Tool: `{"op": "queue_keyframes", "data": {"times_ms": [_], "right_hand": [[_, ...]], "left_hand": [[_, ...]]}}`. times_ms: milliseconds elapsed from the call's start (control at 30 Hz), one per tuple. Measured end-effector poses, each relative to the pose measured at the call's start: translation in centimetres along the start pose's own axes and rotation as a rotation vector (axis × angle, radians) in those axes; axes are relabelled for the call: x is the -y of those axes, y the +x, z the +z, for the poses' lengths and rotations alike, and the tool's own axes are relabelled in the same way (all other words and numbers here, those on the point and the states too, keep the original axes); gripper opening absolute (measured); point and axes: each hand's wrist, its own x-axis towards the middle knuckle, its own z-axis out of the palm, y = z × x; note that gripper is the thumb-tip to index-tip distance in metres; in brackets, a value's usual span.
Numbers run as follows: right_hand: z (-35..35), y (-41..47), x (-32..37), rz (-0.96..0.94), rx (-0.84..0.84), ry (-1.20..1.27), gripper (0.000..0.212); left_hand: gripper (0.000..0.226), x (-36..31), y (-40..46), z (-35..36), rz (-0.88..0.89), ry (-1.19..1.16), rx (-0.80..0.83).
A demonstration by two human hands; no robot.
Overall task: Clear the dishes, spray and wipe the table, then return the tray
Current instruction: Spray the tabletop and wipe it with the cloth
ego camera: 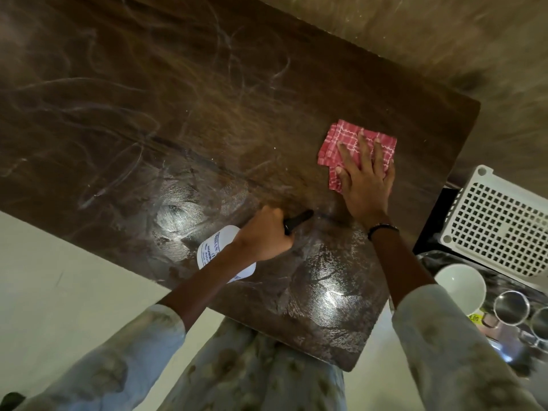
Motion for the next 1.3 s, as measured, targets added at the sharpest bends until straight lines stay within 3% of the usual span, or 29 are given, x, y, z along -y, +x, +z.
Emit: {"op": "queue_keyframes", "data": {"times_ms": [333,467,600,800,933,1000,1100,1200,1300], "right_hand": [[-0.1,0.0,0.2,-0.013,-0.017,-0.01,0.045],[0.0,0.0,0.8,0.018,-0.014,-0.017,0.048],[0.4,0.3,3.9,0.052,0.001,0.032,0.052],[2.7,-4.0,8.9,-0.247,-0.025,-0.005,0.054],[2.8,-7.8,6.1,-0.44,0.01,-0.132,0.048],[2.2,-8.3,3.5,-0.402,0.034,-0.174,0.05],[1.4,-7.0,1.8,-0.186,0.031,-0.136,0.047],[1.3,-4.3,3.9,0.018,-0.005,-0.037,0.047],[2.0,-2.9,8.2,0.071,-0.004,0.037,0.055]], "left_hand": [[0.016,1.4,0.1,0.5,-0.023,-0.047,-0.042],[0.03,2.5,-0.1,0.6,-0.038,-0.058,-0.073],[0.017,3.1,-0.6,0.3,-0.026,-0.135,-0.136],[0.011,3.9,-1.6,-0.8,0.095,-0.191,-0.182],[0.022,4.4,-1.9,-1.2,0.131,-0.177,-0.168],[0.016,4.7,-1.9,-1.2,0.127,-0.177,-0.174],[0.014,5.0,-2.0,-1.1,0.113,-0.192,-0.192],[0.03,5.0,-2.3,-0.8,0.121,-0.207,-0.192],[0.025,4.9,-2.9,-0.5,0.091,-0.193,-0.178]]}}
